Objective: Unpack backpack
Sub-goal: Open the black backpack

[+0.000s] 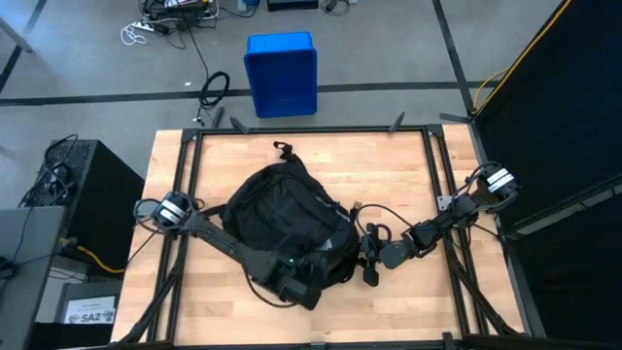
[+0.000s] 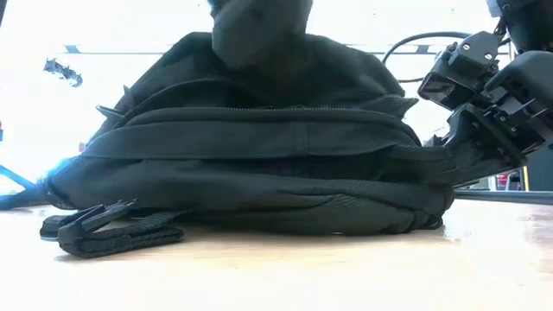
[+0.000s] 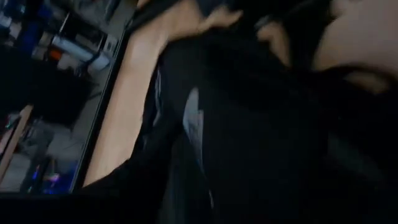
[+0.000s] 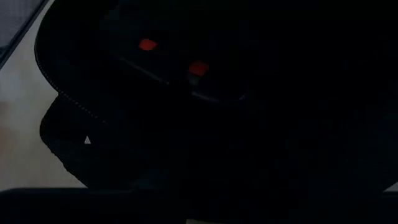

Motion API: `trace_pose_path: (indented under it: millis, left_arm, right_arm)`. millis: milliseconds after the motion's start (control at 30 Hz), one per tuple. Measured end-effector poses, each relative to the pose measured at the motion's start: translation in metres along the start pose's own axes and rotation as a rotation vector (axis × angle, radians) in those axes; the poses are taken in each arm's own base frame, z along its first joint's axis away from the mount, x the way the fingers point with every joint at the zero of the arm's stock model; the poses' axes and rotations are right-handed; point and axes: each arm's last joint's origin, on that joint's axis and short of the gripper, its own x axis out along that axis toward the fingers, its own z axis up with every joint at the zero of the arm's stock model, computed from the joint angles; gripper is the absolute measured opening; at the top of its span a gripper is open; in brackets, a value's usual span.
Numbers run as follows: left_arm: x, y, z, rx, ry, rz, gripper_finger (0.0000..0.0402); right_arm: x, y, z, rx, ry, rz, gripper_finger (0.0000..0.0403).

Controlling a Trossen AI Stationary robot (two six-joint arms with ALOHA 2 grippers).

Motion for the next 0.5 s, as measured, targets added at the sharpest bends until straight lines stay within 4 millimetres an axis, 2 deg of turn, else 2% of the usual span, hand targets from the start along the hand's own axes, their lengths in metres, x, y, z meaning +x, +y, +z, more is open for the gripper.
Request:
trace_pose_path:
  millis: [133,167,233,300,500]
  left_arm:
    - [0.001,0.003,-0.003,0.030,0.025,0.010,0.0054]
    - [-0.002,0.006,-0.002,0.032,0.026,0.012,0.0029]
    - [-0.008,0.015,-0.001,0.033,0.025,0.028,0.0013]
    - [-0.023,0.028,0.001,0.013,0.005,0.066,0.0004]
    - [-0.081,0.083,0.001,-0.071,-0.063,0.184,0.0001]
  right_arm:
    - [0.000,0.000,0.000,0.000,0.000,0.000,0.0127]
    - [0.000,0.000,0.000,0.000,0.000,0.000,0.0127]
    - [0.000,0.000,0.000,0.001,0.000,0.001,0.0126]
    - [0.000,0.001,0.000,0.006,0.001,0.003,0.0126]
    - [-0.002,0.004,-0.002,0.008,0.008,0.019,0.0127]
